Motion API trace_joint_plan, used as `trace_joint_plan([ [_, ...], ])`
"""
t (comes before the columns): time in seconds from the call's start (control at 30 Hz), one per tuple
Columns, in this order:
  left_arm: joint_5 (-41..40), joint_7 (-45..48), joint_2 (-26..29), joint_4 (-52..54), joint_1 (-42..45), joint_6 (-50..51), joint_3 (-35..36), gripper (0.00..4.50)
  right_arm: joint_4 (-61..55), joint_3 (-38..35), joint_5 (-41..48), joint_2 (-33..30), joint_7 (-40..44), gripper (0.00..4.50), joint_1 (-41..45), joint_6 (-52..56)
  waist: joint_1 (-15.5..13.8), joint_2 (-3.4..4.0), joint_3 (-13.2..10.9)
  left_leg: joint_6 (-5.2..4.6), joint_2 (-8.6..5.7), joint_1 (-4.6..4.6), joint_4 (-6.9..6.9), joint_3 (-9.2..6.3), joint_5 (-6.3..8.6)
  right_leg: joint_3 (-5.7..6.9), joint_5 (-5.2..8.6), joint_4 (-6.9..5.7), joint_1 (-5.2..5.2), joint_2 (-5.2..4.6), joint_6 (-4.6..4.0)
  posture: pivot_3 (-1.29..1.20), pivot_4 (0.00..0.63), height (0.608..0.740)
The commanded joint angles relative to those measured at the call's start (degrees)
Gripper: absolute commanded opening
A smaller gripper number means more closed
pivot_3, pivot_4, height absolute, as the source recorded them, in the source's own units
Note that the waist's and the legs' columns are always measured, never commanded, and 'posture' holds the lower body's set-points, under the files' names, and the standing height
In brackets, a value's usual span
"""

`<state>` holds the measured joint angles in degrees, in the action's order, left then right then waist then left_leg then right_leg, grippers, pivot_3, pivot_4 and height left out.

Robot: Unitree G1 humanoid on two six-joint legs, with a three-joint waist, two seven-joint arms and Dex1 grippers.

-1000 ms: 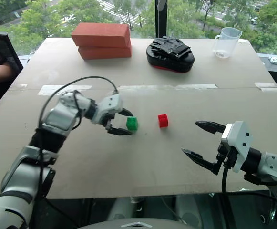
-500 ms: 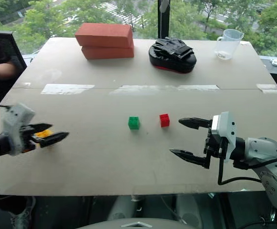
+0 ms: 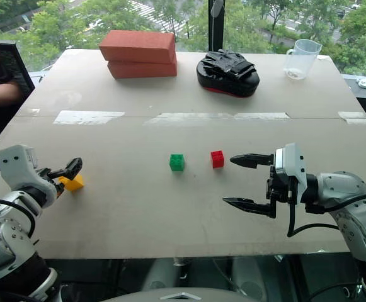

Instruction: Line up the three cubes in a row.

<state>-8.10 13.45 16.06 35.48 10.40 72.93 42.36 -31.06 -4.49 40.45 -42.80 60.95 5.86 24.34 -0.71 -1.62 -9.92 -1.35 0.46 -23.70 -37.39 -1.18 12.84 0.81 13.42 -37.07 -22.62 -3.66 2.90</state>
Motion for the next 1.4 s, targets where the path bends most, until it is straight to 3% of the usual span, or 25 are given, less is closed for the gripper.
trace_joint_plan([
  [0.03, 2.28, -4.95, -1.81, 2.79, -1.29, -4.99, -0.91, 4.39, -0.75, -1.41, 0.63, -0.88, 0.73, 4.5, 0.99, -0.73, -0.1, -0.01, 0.0, 0.0, 0.0, -0.01, 0.0, 0.0, 0.0, 0.0, 0.0, 0.0, 0.0, -0.01, 0.0, 0.0, 0.15, 0.74],
  [0.5, -0.75, -9.29, -10.33, 5.68, -5.77, -13.98, -6.66, 4.39, -2.11, -2.64, 1.49, -2.04, 0.0, 4.5, -0.21, 0.11, -0.19, -0.05, 0.03, -0.01, -0.03, -0.03, -0.03, 0.05, 0.0, -0.02, 0.06, 0.02, 0.0, -0.05, -0.12, 0.0, 0.15, 0.74],
  [0.9, 0.33, -14.67, -11.78, 3.11, -8.93, -19.37, -10.46, 4.39, -2.22, -2.68, 1.96, -2.63, -0.39, 4.5, -0.05, 0.7, -0.21, -0.06, 0.04, -0.02, -0.04, -0.02, -0.03, 0.08, 0.0, -0.02, 0.07, 0.03, 0.01, -0.03, -0.14, 0.0, 0.15, 0.74],
  [1.07, 0.25, -15.14, -11.32, 2.07, -9.66, -21.77, -11.09, 2.35, -2.39, -2.91, 2.32, -2.71, -0.33, 4.5, -0.2, 0.67, -0.19, -0.06, 0.04, -0.02, -0.04, -0.02, -0.03, 0.08, 0.0, -0.02, 0.08, 0.04, 0.0, -0.02, -0.14, 0.0, 0.15, 0.74],
  [1.13, 0.19, -15.46, -11.24, 2.06, -9.83, -22.02, -11.34, 1.32, -2.64, -3.08, 2.65, -2.59, -0.54, 4.5, -0.25, 0.67, -0.2, -0.06, 0.04, -0.02, -0.04, -0.02, -0.03, 0.08, 0.01, -0.02, 0.09, 0.05, 0.0, -0.02, -0.16, 0.0, 0.15, 0.74],
  [1.23, -0.7, -14.39, -10.28, 2.21, -9.94, -21.76, -12.05, 1.28, -3.17, -3.25, 2.95, -2.59, -0.77, 4.5, -0.58, 0.64, -0.21, -0.06, 0.04, -0.02, -0.04, -0.03, -0.03, 0.07, 0.01, -0.01, 0.1, 0.05, 0.0, -0.02, -0.17, 0.0, 0.15, 0.74],
  [1.3, -6.08, -7.63, -7.8, 0.82, -8.42, -22.18, -12.61, 1.28, -3.83, -3.55, 3.56, -2.4, -1.11, 4.5, -0.92, 0.72, -0.24, -0.06, 0.04, -0.02, -0.04, -0.03, -0.03, 0.07, 0.01, -0.01, 0.1, 0.05, 0.0, -0.02, -0.17, 0.0, 0.15, 0.74],
  [1.4, -12.47, 8.4, 2.09, -3.6, -6.21, -24.47, -17.11, 1.28, -4.94, -3.98, 4.43, -2.37, -1.71, 4.5, -1.61, 0.93, -0.4, -0.05, 0.03, -0.02, -0.04, -0.05, -0.03, -0.02, 0.0, 0.11, 0.13, 0.05, 0.0, 0.0, -0.22, 0.0, 0.15, 0.74],
])
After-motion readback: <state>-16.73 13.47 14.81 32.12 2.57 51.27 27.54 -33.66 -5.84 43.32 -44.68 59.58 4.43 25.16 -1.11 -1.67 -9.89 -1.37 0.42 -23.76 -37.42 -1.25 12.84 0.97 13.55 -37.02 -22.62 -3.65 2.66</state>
